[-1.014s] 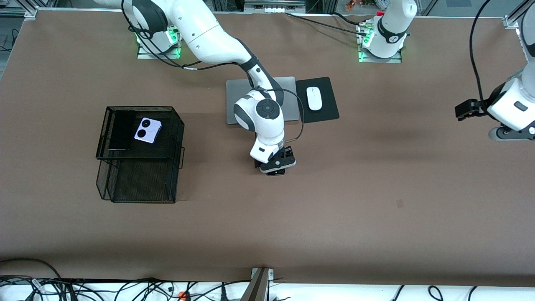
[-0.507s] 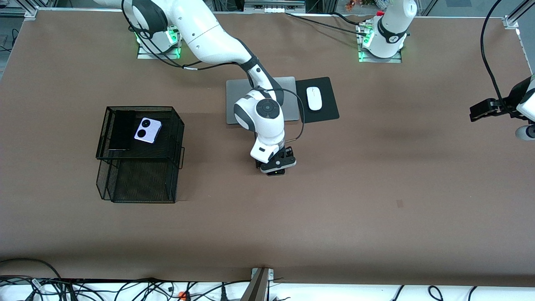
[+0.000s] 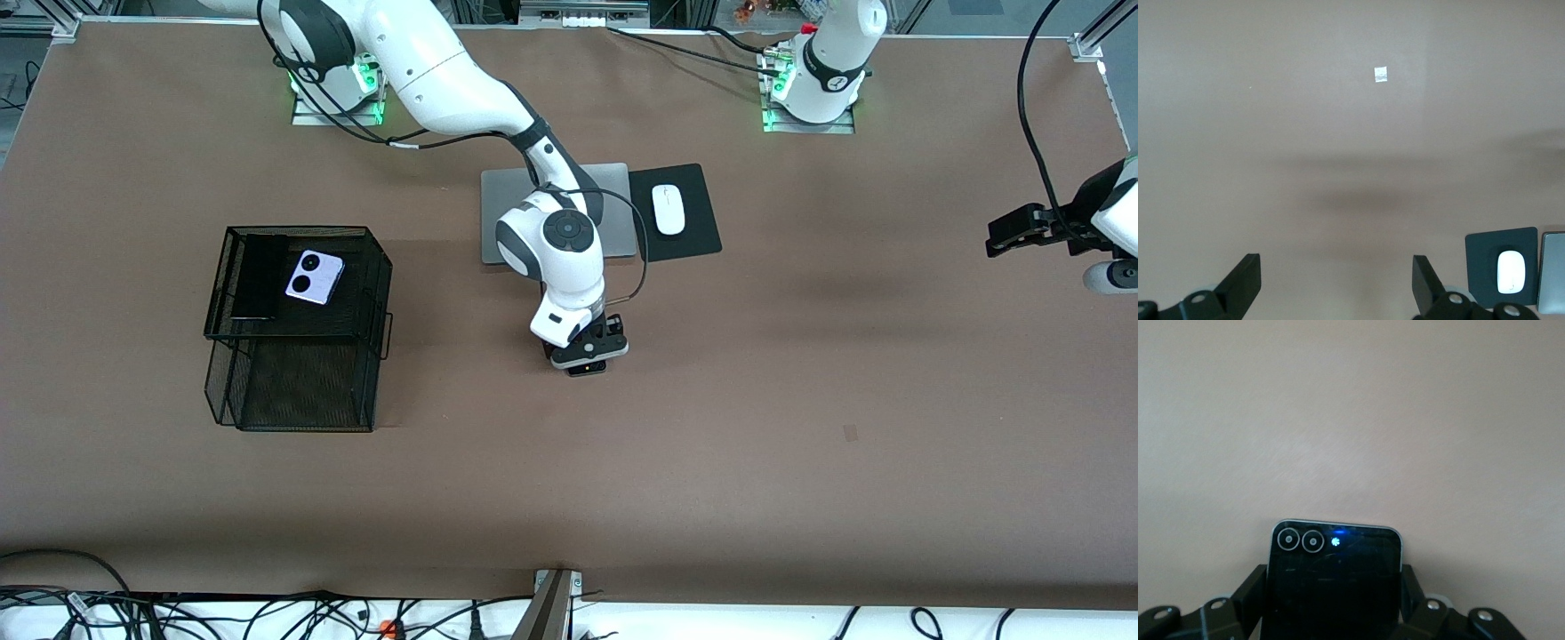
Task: Place phones with both arms
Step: 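Lift the black flip phone with the right gripper, then carry the black flip phone into the mesh basket with the right gripper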
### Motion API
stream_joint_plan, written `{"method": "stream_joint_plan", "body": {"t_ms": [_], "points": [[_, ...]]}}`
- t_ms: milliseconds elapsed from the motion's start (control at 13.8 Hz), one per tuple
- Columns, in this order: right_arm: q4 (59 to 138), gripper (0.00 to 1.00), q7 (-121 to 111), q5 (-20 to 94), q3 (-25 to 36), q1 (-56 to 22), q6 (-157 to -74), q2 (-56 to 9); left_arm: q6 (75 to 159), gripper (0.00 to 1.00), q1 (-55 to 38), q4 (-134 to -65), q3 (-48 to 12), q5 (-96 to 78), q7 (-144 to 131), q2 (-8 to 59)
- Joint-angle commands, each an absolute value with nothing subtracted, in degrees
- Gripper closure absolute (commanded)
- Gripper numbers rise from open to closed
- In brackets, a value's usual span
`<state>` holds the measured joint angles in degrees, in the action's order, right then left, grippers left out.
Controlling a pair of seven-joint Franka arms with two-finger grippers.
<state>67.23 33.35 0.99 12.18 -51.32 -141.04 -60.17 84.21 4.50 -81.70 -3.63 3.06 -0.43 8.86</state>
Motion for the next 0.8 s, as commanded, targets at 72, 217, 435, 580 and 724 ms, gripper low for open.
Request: {"method": "stream_joint_plan", "body": {"t_ms": [72, 217, 435, 580, 724], "points": [[68.2, 0.74, 33.1, 1.1, 18.2, -50.9, -132.8, -54.1, 84.4, 0.0, 4.9, -81.4, -3.4, 0.3, 1.5, 8.4], [69.1, 0.74, 32.3, 1.1, 23.0, -50.9, -128.4, -50.9, 84.4, 0.0, 4.9, -81.5, -3.4, 0.3, 1.5, 8.4], [70.4, 0.73, 26.6, 1.2, 26.5, -48.6, -120.5, -45.6, 84.1, 0.0, 4.9, -81.4, -3.3, 0.3, 1.5, 8.4], [70.5, 0.73, 19.2, 1.4, 26.5, -43.9, -115.3, -42.7, 83.8, 0.0, 5.0, -81.5, -3.3, 0.1, 1.4, 8.4], [70.7, 0.73, 12.1, 1.5, 26.5, -38.6, -112.2, -41.1, 83.4, 0.0, 5.0, -81.5, -3.3, 0.1, 1.3, 8.4]]}}
